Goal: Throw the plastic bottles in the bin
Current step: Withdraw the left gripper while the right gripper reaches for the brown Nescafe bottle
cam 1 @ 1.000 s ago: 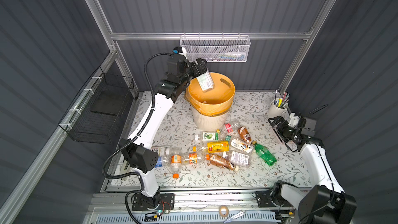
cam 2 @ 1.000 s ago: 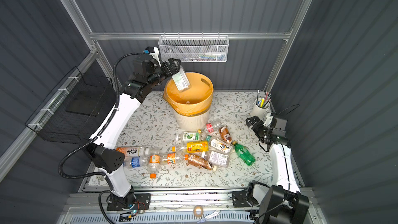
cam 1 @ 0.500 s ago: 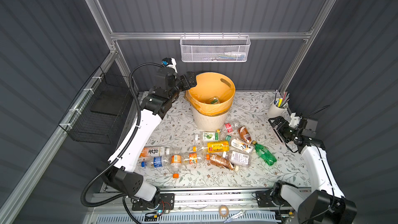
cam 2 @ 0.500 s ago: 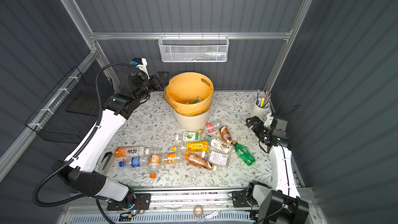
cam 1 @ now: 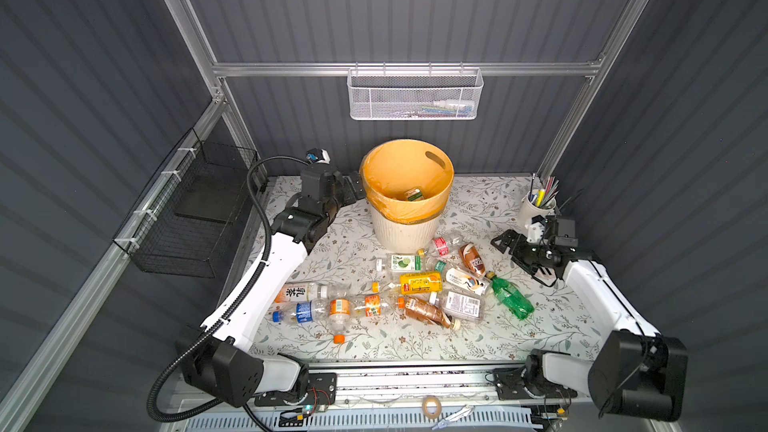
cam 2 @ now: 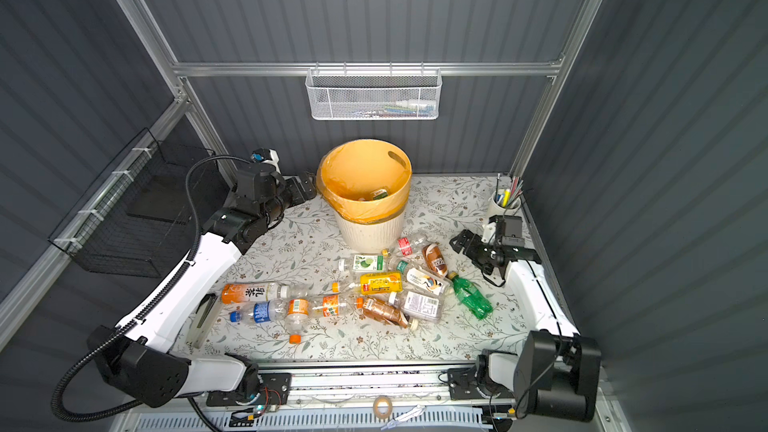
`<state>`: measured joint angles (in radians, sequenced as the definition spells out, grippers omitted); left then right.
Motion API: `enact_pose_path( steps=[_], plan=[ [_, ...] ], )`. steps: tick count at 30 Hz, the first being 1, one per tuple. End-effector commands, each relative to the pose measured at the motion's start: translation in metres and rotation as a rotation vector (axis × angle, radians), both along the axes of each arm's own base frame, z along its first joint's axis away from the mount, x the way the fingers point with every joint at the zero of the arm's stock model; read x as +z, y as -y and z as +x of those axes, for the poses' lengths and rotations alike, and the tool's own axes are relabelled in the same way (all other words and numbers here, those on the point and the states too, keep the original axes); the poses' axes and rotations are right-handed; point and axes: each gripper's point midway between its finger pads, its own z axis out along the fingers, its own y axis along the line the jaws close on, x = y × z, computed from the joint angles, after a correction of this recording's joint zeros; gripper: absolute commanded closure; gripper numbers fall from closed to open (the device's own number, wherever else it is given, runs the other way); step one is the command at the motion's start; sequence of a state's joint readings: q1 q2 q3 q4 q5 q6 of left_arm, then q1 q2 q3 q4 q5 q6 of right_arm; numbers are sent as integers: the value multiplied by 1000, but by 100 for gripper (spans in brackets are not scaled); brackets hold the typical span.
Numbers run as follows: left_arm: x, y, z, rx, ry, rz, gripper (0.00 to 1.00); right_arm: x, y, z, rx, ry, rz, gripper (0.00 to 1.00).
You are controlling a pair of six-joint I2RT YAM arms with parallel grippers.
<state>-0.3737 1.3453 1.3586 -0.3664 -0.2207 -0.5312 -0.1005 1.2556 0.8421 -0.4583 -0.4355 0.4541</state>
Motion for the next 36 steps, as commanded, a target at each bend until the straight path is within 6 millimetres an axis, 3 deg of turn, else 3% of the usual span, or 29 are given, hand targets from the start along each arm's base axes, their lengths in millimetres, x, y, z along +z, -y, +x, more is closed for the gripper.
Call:
enact_pose_path(
  steps=[1, 6, 9, 13, 17, 26, 36],
  plan=[
    [-28, -30, -4, 74, -82, -107, 0, -2, -10, -3, 81, -32, -77, 10],
    [-67, -44, -10, 123, -177, -122, 0, -4, -31, -11, 186, -62, -111, 14],
    [-82, -44, -12, 118, -224, -135, 0, -7, -41, -22, 250, -96, -132, 11],
    [-99, -45, -15, 125, -269, -146, 0, -17, -31, -31, 256, -135, -218, 7],
    [-111, -43, -17, 122, -299, -160, 0, -22, -26, -21, 246, -139, -262, 10],
    [-116, -45, -22, 115, -299, -162, 0, -52, -38, 8, 348, -226, -369, 16],
    [-118, -53, -25, 136, -306, -146, 0, -85, -46, 19, 406, -314, -419, 23]
  ],
)
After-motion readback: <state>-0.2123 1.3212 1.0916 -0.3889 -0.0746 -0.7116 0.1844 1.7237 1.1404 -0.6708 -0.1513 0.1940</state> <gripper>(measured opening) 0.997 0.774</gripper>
